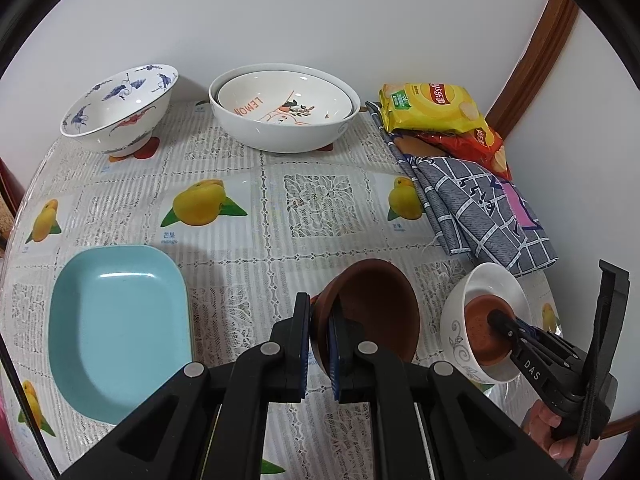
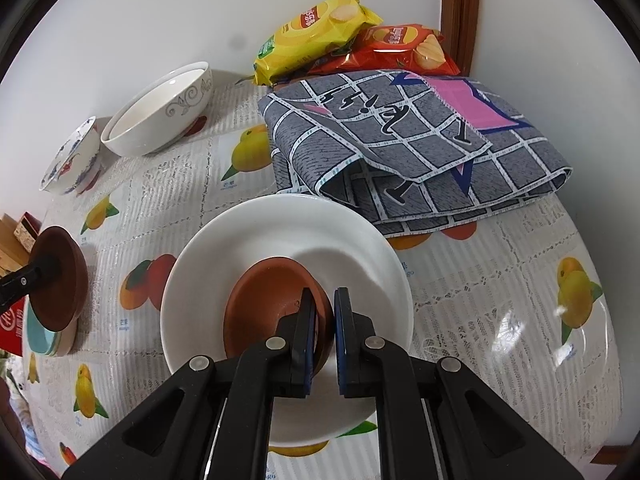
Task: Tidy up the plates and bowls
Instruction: 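Lower the terracotta bowl into the white patterned bowl and open the right gripper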
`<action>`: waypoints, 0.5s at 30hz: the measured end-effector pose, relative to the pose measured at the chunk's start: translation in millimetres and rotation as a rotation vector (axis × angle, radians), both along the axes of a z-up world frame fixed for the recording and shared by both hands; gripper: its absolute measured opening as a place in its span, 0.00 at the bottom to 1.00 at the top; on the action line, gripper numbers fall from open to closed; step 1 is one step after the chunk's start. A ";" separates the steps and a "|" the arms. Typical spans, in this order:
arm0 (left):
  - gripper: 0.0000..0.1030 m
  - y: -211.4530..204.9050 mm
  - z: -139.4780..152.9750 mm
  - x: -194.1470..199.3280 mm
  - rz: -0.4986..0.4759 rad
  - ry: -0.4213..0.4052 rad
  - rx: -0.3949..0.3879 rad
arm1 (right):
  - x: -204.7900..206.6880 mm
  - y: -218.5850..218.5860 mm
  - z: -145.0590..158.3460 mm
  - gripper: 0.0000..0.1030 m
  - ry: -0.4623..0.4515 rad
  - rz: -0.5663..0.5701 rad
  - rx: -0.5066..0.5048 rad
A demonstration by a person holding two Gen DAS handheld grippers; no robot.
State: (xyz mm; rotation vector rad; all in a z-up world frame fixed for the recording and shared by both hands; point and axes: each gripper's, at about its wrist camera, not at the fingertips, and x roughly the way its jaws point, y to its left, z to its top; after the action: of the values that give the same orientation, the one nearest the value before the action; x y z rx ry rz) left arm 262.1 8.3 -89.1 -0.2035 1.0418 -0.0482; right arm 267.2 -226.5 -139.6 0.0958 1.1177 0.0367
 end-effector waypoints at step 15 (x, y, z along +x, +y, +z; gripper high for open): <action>0.08 6.1 -3.7 4.5 0.004 0.008 -0.029 | 11.0 20.9 -11.1 0.12 0.008 0.004 -0.208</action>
State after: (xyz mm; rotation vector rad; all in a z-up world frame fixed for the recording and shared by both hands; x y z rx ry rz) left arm 266.6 14.4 -92.8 -0.2320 1.0496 -0.0587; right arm 278.2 -205.6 -150.7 -0.0928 1.1233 -0.0761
